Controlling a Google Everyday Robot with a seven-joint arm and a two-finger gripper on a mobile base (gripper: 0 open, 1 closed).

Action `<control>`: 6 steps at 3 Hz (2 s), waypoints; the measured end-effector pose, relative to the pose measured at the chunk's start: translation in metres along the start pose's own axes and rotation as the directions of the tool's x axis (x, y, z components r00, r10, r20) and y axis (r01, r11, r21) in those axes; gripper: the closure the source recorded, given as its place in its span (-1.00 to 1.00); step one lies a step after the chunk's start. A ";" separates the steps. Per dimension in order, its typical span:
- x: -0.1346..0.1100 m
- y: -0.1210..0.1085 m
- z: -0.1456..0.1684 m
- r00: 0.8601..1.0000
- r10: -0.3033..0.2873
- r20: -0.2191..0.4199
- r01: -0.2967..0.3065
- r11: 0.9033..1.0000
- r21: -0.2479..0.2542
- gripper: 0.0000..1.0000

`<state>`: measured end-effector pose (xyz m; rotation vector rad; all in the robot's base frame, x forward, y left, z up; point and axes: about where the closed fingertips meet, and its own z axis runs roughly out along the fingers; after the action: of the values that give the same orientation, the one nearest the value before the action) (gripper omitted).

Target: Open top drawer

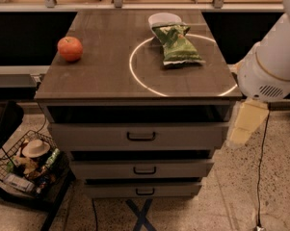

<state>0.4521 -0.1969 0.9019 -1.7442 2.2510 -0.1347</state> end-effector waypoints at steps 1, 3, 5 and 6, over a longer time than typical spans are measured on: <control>0.002 0.021 0.038 1.000 -0.024 0.019 0.025 0.999 -0.032 -1.00; -0.004 0.038 0.064 0.997 -0.071 0.042 0.073 0.996 -0.051 -1.00; -0.032 0.058 0.130 0.990 -0.139 -0.017 0.136 0.984 -0.115 -1.00; -0.050 0.068 0.165 0.983 -0.184 -0.017 0.180 0.973 -0.147 -1.00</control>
Offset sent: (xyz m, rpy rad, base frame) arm -0.0234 0.0335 -0.1028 0.0485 0.0506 0.1461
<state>0.4466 -0.1139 0.7365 -2.0368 2.1666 -0.0358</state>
